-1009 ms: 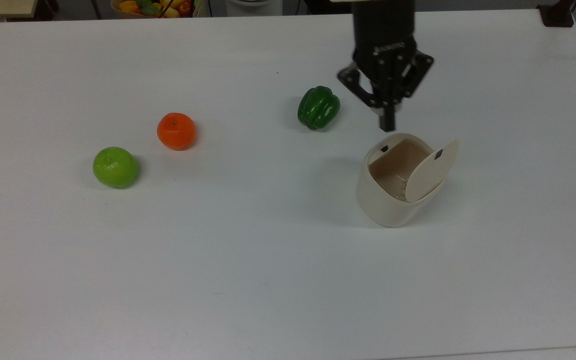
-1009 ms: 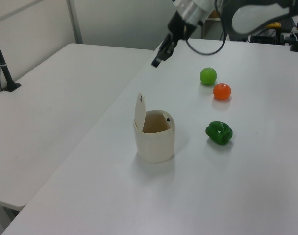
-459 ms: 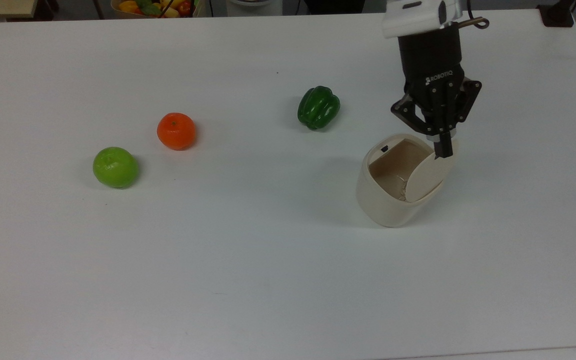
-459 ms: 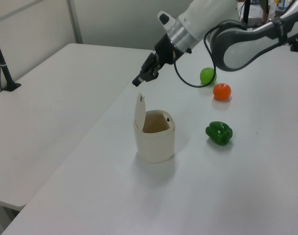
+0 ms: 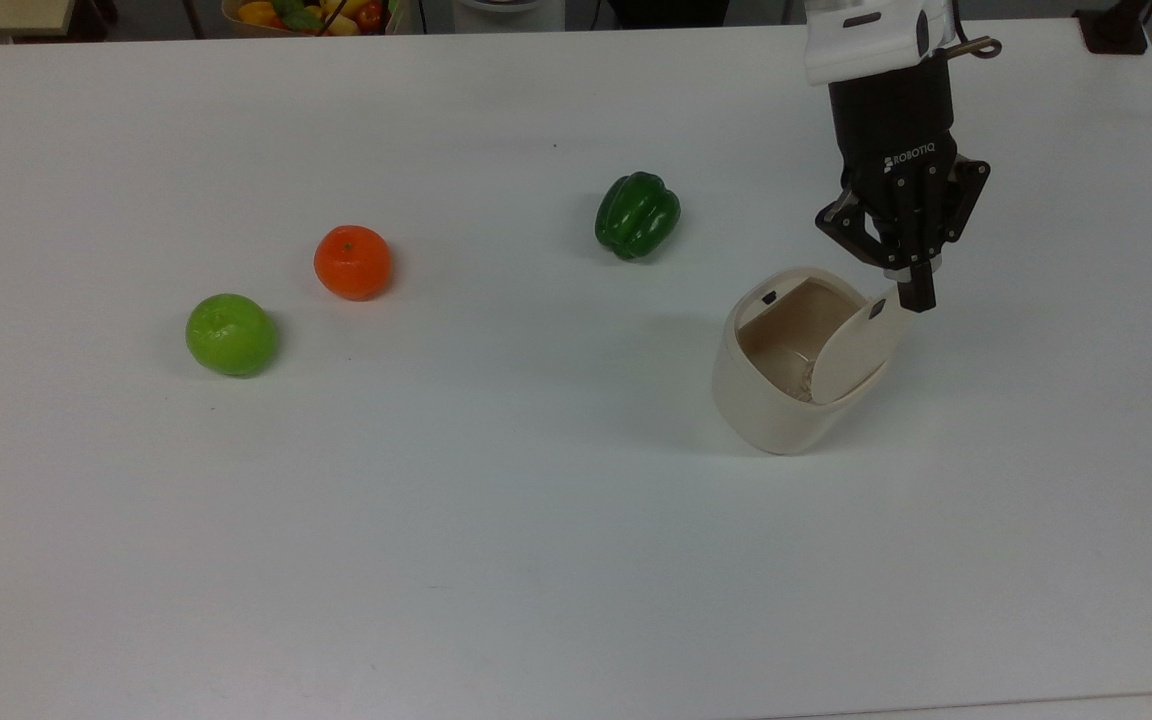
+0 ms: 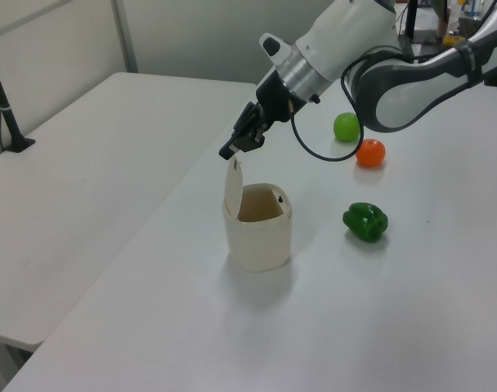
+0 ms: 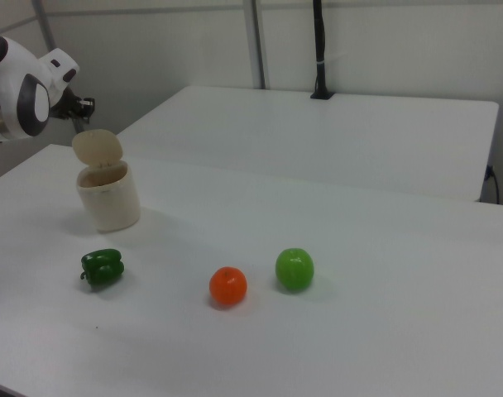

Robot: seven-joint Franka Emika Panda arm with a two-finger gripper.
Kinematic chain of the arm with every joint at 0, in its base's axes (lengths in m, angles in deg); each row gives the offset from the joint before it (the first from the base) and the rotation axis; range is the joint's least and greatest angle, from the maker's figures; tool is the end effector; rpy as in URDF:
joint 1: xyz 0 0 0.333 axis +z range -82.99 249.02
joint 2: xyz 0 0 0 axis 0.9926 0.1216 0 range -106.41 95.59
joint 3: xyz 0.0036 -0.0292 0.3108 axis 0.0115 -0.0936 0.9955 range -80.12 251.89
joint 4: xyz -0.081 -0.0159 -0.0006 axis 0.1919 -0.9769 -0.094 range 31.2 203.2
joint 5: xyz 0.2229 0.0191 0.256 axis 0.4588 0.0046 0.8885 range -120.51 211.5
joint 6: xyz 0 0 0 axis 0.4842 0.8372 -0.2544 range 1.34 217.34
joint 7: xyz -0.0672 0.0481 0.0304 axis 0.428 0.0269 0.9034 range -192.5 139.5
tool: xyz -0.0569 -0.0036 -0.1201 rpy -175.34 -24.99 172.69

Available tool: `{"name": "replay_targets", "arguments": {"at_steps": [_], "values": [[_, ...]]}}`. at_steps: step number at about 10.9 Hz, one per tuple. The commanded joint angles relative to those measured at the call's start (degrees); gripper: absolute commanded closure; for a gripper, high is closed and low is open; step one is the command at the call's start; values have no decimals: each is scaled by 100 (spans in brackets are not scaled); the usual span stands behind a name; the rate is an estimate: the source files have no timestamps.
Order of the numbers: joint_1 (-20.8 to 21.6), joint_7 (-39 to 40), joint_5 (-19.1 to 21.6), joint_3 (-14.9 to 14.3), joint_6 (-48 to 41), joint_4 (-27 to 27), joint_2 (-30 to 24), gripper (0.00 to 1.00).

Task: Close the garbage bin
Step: 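Push the raised lid down with the gripper onto the bin opening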

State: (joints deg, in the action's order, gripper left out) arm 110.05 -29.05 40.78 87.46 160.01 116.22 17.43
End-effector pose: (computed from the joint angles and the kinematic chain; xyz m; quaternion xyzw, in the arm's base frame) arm 0.6067 0.3300 0.5129 -0.8910 -0.2327 -0.3814 0.0807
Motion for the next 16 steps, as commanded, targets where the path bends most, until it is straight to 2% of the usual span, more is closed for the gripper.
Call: {"name": "replay_targets", "arguments": {"at_steps": [1,5,10,16], "values": [[39,482,59,-60,-392,-7,-8,100],[-5,825,85,-60,-815,-7,-43,100],[-102,1326,103,-87,-2106,-34,-219,100],[-102,1442,86,-95,-2600,45,-96,100]]}}
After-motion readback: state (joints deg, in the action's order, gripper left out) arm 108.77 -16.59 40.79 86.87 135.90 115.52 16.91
